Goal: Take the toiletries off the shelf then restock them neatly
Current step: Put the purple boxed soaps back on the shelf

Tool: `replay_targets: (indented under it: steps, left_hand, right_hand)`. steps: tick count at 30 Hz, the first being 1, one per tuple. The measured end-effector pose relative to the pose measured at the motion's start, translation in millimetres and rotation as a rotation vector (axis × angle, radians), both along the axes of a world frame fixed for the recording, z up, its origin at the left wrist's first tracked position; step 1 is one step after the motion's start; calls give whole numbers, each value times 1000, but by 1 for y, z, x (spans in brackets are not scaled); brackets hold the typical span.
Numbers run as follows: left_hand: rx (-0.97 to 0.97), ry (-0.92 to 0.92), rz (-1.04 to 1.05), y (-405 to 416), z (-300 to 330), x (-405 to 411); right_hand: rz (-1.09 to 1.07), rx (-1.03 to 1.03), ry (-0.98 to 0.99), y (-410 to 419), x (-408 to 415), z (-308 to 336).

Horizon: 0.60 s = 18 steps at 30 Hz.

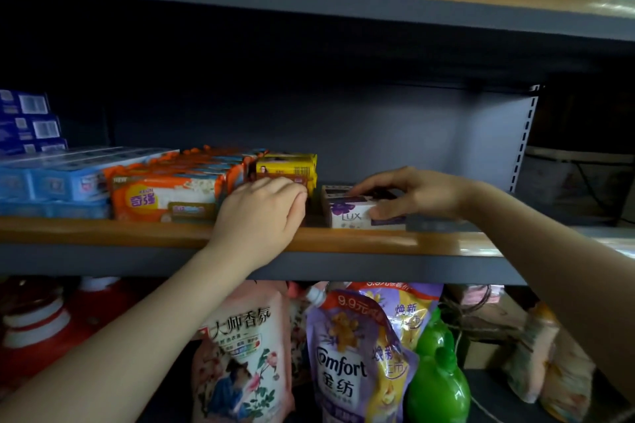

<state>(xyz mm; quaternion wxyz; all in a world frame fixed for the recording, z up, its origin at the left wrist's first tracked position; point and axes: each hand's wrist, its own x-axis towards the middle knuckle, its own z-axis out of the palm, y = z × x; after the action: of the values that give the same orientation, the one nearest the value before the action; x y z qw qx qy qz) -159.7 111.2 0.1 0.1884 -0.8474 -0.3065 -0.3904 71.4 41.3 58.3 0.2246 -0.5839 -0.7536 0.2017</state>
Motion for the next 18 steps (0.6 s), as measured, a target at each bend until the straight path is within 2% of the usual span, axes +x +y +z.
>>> replay_targets:
  steps: [4,8,13,18]
  left_hand:
    - [25,-22,-11,0,-1,0]
    - [38,-31,0,1,-2,1]
    - [-45,-13,-77,10,7,-3]
    - [87,9,-86,17,11,1]
  right_hand:
    - [-16,22,-124,7,-6,-3]
    - [-45,-50,-167,6,-5,2]
    - [-114,-32,-308,26,-9,3]
    - [-125,-44,-420,68,-6,1]
